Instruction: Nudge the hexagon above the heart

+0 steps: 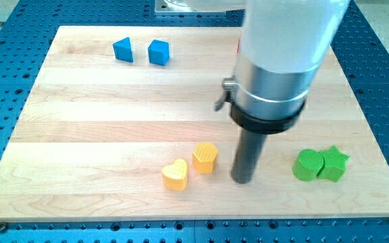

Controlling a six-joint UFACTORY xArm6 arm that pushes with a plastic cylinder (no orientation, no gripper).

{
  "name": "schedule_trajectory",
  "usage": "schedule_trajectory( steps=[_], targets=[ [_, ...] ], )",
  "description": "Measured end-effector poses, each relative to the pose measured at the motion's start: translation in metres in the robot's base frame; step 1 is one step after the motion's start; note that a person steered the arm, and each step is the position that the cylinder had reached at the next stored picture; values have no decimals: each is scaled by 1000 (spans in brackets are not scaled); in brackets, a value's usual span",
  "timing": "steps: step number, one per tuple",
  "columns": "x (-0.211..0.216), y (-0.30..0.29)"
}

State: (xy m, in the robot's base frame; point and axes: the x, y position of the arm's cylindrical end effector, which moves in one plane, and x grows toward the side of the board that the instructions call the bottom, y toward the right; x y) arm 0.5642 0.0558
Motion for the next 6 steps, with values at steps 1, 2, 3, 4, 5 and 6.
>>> schedule_trajectory(
  steps=[1,2,3,4,5,6],
  targets=[
    [-23,-21],
    [-57,-28],
    [-85,-39],
    [-114,-39],
    [-154,-39],
    [-213,-41]
  ],
)
